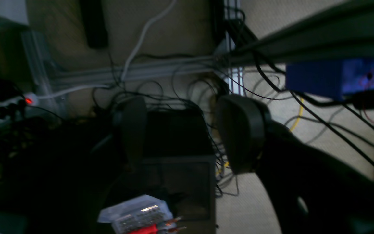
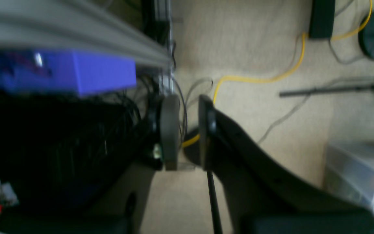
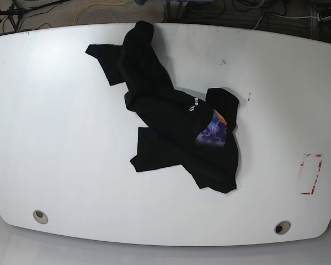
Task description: Fold the T-shirt properly
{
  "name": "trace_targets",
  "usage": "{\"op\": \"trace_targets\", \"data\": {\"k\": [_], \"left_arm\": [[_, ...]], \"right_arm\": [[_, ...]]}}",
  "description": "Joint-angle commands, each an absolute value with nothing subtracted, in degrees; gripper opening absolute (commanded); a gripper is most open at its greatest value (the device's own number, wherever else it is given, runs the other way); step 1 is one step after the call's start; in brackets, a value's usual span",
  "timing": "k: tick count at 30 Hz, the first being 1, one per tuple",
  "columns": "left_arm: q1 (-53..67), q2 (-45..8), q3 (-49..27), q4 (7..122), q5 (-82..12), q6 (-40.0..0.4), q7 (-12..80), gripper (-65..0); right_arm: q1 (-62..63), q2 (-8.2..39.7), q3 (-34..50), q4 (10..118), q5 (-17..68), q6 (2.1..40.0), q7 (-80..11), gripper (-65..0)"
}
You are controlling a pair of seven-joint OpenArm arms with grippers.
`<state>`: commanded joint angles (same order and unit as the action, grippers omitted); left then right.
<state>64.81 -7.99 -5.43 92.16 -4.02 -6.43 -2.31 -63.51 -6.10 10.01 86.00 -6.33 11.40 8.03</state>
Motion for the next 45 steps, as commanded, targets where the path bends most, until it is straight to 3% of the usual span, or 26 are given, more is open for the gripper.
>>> {"op": "trace_targets", "data": {"k": [26,45], "left_arm": [[72.36,-7.69,-7.9,99.12,-3.77,-6.51,-2.98,-30.8],[79.14,-7.71,-9.83,112.99,-8.13,-6.2,-2.71,-30.5]], "right_arm": [[-72.49,-5.86,8.12,100.54,-1.94,11.76,7.72,-55.2],[-77.68,-3.36,9.0,110.0,-3.59,11.49,6.81,-54.8]]}}
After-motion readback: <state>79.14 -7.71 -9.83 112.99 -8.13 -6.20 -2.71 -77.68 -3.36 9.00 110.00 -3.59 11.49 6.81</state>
